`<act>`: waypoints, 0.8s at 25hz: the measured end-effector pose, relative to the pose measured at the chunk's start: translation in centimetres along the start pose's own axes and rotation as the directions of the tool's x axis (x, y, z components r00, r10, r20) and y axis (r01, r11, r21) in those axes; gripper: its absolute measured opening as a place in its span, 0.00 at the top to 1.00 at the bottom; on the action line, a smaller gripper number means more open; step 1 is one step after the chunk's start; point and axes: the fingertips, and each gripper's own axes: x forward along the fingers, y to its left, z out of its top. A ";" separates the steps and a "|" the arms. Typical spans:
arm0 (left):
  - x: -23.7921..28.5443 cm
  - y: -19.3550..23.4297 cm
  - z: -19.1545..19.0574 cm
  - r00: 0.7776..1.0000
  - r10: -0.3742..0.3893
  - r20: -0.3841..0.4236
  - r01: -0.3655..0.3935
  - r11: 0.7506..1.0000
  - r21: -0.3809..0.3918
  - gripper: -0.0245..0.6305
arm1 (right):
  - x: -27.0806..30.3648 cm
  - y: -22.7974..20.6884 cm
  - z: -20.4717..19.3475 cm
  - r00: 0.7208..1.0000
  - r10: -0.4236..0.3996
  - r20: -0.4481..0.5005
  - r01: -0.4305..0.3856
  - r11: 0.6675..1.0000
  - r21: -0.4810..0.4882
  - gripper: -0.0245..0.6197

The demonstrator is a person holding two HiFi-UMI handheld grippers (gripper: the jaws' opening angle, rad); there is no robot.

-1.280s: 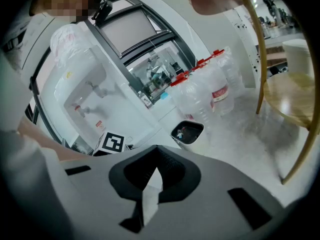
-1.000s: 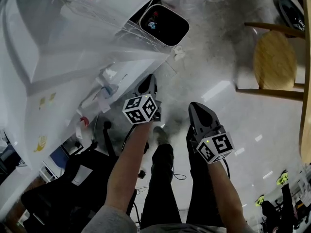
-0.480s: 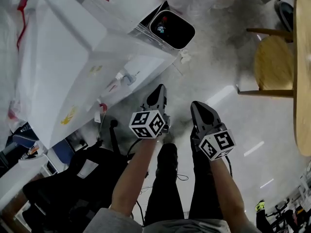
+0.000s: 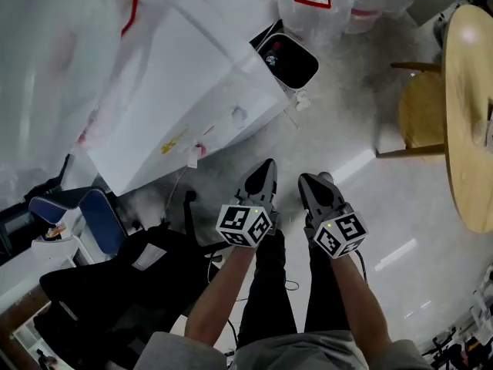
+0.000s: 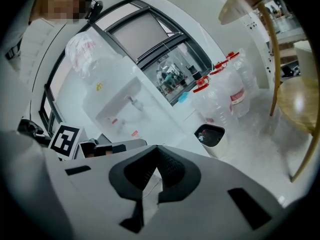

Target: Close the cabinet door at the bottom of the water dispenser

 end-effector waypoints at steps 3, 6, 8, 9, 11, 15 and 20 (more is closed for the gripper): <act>-2.8 -1.6 1.3 1.000 -0.002 0.013 0.002 1.000 0.016 0.95 | -1.1 2.4 0.8 1.000 0.012 0.000 -0.012 1.000 -0.008 0.95; -5.4 -2.8 3.4 0.999 0.003 0.032 -0.003 1.000 0.016 0.95 | -2.1 4.8 2.0 1.000 0.023 0.004 -0.023 1.000 -0.020 0.95; -6.8 -3.6 5.2 0.998 -0.002 0.057 0.000 1.000 0.026 0.95 | -2.6 6.3 3.1 0.999 0.033 0.019 -0.032 0.999 -0.032 0.95; -7.4 -4.1 6.1 0.997 -0.007 0.071 0.005 0.999 0.033 0.95 | -2.8 7.1 3.7 0.999 0.038 0.028 -0.037 0.999 -0.040 0.95; -8.8 -5.2 7.9 0.996 -0.021 0.091 0.017 0.999 0.045 0.95 | -3.4 9.0 5.0 0.998 0.050 0.041 -0.047 0.997 -0.059 0.95; -12.4 -7.7 11.1 0.992 -0.044 0.115 0.032 0.994 0.100 0.95 | -5.5 13.0 7.9 0.995 0.073 0.061 -0.066 0.992 -0.106 0.95; -16.3 -10.5 15.2 0.985 -0.069 0.157 0.040 0.984 0.176 0.95 | -8.0 17.1 12.2 0.991 0.085 0.101 -0.066 0.983 -0.173 0.95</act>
